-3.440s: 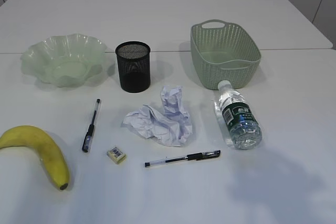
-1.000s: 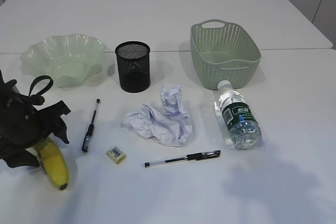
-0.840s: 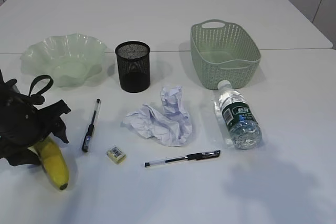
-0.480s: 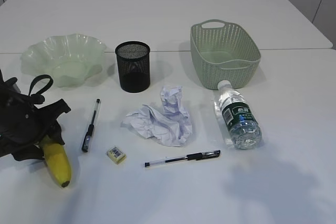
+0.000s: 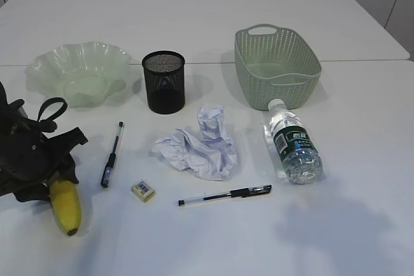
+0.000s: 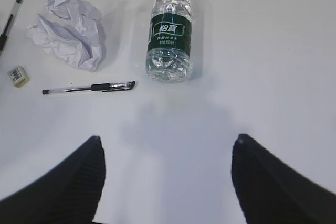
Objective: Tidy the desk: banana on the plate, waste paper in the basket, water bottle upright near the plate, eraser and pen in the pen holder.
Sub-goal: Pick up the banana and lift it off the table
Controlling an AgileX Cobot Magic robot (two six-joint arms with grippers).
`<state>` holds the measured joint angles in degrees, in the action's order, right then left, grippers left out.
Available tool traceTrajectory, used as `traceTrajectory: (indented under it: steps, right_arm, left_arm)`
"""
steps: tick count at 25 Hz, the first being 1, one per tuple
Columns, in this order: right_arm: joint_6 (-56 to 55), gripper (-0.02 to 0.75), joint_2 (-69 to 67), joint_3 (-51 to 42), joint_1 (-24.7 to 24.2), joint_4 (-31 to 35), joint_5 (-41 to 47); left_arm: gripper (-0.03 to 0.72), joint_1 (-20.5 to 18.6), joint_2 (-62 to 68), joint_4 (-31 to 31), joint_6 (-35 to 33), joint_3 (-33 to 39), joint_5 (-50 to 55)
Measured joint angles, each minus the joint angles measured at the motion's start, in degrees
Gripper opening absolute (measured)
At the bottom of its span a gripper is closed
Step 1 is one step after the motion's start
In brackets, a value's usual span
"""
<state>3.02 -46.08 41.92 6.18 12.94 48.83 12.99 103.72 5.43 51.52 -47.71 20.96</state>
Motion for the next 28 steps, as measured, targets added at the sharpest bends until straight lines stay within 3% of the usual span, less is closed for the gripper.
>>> traceTrajectory:
  steps: [4, 22, 28]
  right_arm:
    - [0.5, 0.556, 0.0, 0.0, 0.0, 0.0, 0.0]
    - [0.9, 0.555, 0.0, 0.0, 0.0, 0.0, 0.0]
    - [0.9, 0.555, 0.0, 0.0, 0.0, 0.0, 0.0]
  left_arm:
    - [0.288, 0.0, 0.0, 0.0, 0.0, 0.0, 0.1]
    - [0.286, 0.0, -7.8, -0.8, 0.0, 0.0, 2.0]
    - [0.286, 0.0, -12.3, -5.4, 0.0, 0.0, 2.2]
